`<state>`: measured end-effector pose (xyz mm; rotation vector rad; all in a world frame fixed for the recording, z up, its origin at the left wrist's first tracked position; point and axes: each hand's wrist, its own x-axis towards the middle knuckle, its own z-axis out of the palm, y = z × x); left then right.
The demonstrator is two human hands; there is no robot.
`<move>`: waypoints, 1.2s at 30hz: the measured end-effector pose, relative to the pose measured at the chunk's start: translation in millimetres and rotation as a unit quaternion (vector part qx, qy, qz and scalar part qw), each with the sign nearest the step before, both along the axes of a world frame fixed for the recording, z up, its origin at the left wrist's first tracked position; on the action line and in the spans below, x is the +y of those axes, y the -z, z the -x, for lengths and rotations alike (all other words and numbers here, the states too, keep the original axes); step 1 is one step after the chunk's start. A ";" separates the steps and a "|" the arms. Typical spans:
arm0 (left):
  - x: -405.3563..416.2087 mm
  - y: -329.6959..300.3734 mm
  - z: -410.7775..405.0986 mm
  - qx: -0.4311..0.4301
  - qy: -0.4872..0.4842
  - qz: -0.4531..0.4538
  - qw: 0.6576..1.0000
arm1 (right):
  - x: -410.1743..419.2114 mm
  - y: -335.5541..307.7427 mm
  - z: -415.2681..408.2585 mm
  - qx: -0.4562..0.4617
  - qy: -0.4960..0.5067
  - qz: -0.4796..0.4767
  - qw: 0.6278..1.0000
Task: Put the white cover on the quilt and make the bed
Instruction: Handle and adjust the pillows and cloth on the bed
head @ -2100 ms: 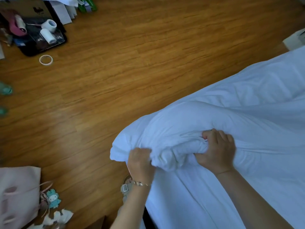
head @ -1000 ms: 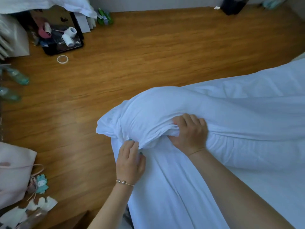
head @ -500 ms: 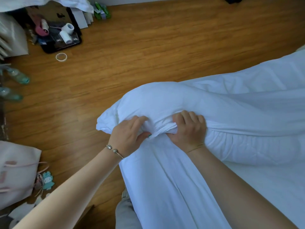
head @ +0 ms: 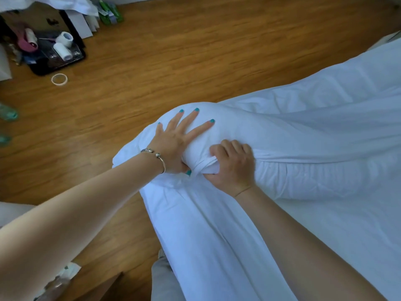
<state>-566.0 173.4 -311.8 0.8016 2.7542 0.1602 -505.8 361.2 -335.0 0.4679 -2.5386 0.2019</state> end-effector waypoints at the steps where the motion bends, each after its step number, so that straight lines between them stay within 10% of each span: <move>1: 2.1 1.7 1.5 0.006 -0.004 -0.003 1.000 | 0.4 -4.1 -6.1 -0.007 -0.020 0.013 1.000; 12: -9.5 -2.9 11.6 -0.088 0.071 -0.042 0.993 | 20.3 -27.5 -55.3 0.029 -0.123 -0.012 0.992; 18: -6.7 17.8 0.9 -0.002 0.044 -0.071 0.997 | 32.8 3.2 -43.4 -0.037 -0.106 -0.153 0.982; 27: -10.8 41.4 1.7 0.053 0.039 -0.170 0.983 | 3.2 -64.9 -6.6 -0.171 -0.011 -0.032 0.985; 30: -25.5 53.8 -6.4 0.038 -0.046 -0.233 0.971 | -6.1 -52.8 27.0 -0.290 0.091 -0.181 0.935; 36: -45.9 79.1 -80.7 0.121 -0.289 -0.255 0.915 | -6.3 -40.3 32.6 -0.260 0.093 -0.182 0.944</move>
